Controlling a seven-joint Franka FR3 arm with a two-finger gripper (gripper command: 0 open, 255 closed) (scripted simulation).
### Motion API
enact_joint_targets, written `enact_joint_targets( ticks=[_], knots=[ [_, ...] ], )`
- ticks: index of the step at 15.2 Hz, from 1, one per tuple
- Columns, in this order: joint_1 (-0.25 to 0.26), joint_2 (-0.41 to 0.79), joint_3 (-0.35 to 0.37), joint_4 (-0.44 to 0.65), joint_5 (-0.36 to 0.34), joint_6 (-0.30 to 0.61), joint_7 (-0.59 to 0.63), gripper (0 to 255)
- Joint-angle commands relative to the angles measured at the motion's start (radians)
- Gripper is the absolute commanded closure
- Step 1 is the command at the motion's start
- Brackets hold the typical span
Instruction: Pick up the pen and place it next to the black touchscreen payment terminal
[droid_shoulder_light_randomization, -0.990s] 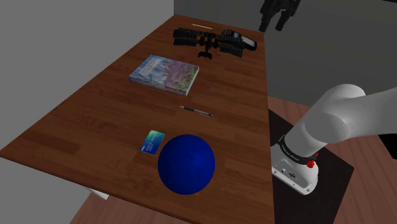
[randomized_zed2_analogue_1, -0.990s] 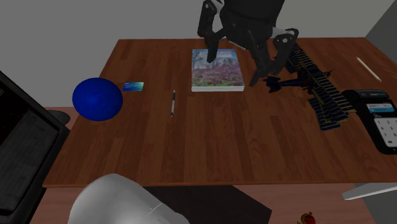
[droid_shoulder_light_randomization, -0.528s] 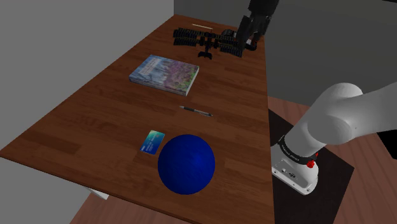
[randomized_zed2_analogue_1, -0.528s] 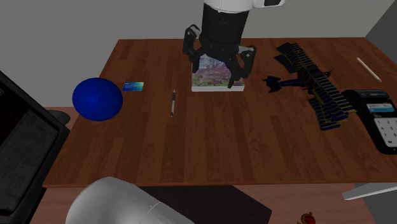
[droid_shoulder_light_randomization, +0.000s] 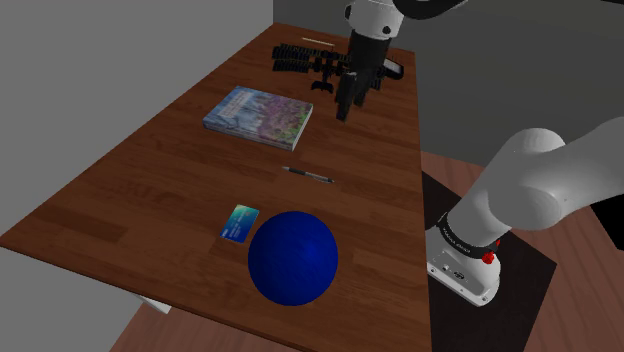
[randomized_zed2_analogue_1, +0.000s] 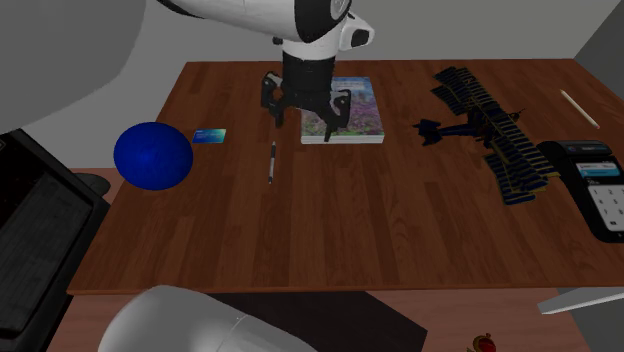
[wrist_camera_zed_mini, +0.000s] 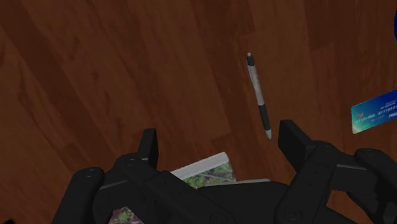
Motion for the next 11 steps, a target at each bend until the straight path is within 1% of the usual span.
enact_joint_targets(
  ticks=[1, 10, 11],
  knots=[
    [0.023, 0.041, 0.017, -0.023, 0.008, 0.065, -0.027, 0],
    [0.125, 0.28, 0.118, -0.047, 0.034, 0.326, -0.106, 0],
    [0.126, 0.284, 0.12, -0.047, 0.034, 0.33, -0.107, 0]
  ],
)
